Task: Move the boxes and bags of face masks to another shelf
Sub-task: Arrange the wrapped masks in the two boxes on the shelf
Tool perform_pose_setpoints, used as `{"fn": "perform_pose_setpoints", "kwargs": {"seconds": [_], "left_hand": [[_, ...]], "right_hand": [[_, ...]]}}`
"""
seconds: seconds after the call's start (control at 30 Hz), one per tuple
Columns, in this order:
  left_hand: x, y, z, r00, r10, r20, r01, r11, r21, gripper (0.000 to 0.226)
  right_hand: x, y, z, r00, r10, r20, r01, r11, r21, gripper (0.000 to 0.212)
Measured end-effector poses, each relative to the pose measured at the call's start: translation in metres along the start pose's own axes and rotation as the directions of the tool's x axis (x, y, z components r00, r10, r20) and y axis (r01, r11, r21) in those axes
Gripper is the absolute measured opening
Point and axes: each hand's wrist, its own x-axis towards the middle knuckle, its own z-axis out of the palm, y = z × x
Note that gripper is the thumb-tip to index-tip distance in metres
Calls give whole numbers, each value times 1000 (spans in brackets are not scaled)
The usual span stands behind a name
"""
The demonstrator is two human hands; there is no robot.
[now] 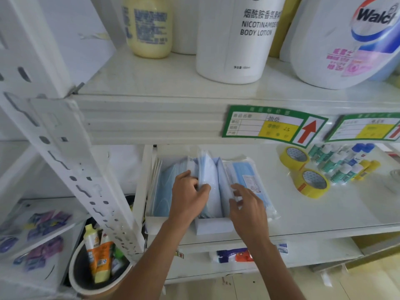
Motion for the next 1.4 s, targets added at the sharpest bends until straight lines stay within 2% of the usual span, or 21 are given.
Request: {"fn": "perform_pose_setpoints", "kwargs": {"seconds": [0.1,0.27,0.4,0.63,0.7,0.8,0.87,0.93,1.0,1.13,1.3,1.4], "left_hand": [[1,1,-1,998,-69,1,69,997,-39,41],[4,-2,-5,987,-158,39,161,983,-84,42],[5,-2,-6,979,-199,31,202,972,-124,50],[4,-1,-6,982,-188,17,188,973,-131,50],[3,0,-6,987,-161,13,161,980,-120,48],[2,1,-6,992,-127,9,127,987,-99,46],[2,3,-6,994,-105,4,105,990,-89,44],[2,3,-6,997,-77,-11,76,994,-81,41],[2,4,-6,997,-63,-34,61,996,-70,40],[1,7,-7,998,-35,-45,30,994,-103,39],[-2,10,-10,998,-18,-61,7,985,-174,25],[-1,13,-12,997,-55,-57,45,986,-163,16]], "right_hand": [[-4,2,3,1000,2,-19,-2,1000,14,27],[-9,1,7,989,-49,-142,45,999,-27,22],[-8,5,7,994,64,-89,-58,996,66,24],[-10,11,8,990,101,-94,-76,969,236,9],[-11,9,8,994,49,-93,-28,975,219,11],[-12,0,3,974,-174,-145,190,976,106,11],[-16,-9,2,950,-296,-97,296,955,-16,15],[-22,-19,6,959,-280,32,282,950,-136,24],[-28,-25,11,963,-248,106,265,944,-196,22],[-30,-26,11,965,-233,121,248,961,-124,14],[-27,-25,7,943,-319,95,325,945,-46,13],[-28,-21,9,942,-333,33,331,942,48,20]]}}
